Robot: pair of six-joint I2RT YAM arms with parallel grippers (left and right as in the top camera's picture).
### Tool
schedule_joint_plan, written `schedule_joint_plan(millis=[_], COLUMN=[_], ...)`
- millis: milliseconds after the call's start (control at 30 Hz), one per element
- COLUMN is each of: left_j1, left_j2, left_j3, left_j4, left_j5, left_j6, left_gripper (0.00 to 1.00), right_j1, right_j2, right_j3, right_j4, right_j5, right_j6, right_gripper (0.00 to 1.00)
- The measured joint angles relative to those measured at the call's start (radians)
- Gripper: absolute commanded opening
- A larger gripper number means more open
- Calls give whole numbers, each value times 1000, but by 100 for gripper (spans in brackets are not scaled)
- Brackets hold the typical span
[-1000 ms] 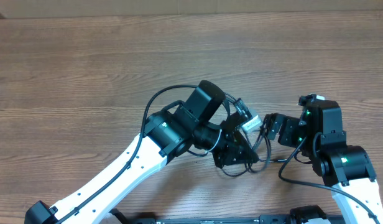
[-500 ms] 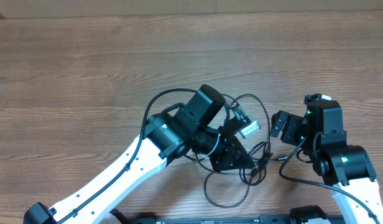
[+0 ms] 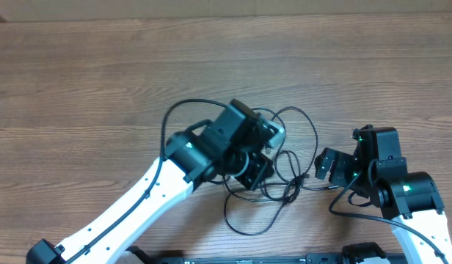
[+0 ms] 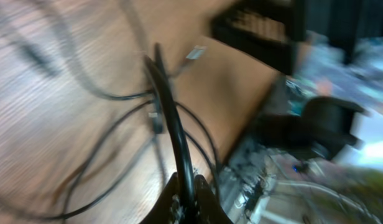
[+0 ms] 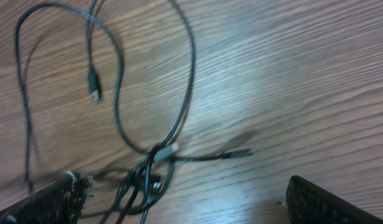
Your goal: Untangle cables
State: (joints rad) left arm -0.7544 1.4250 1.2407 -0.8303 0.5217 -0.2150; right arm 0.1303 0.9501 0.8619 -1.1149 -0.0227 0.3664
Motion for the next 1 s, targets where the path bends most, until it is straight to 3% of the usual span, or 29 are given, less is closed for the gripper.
schedule_joint_plan(millis=[100,200,333,500,667,800,1000], left_j1=[58,132,221,290,363,409,443], left_j2=[0,0,0,0,-2,-5,-6], left_j3=[0,1,47,189,281,297,298], left_j4=[-22,-2,79,212,422,528,511], left_j5=[-103,-91,127,518,765,856,874], left_j6=[-59,-89,-37,76,77,59,27], left_gripper=[4,4,4,4,4,4,6], right_j1=[0,0,0,0,0,0,0], right_j2=[0,0,0,0,0,0,0], right_j3=[0,0,0,0,0,0,0], right_j4=[-4,-3,-1,0,0,12,42], right_j5=[-40,-61,-77,-82,-82,-83,-85], right_j6=[0,0,0,0,0,0,0], right_gripper=[100,100,100,100,100,100,100])
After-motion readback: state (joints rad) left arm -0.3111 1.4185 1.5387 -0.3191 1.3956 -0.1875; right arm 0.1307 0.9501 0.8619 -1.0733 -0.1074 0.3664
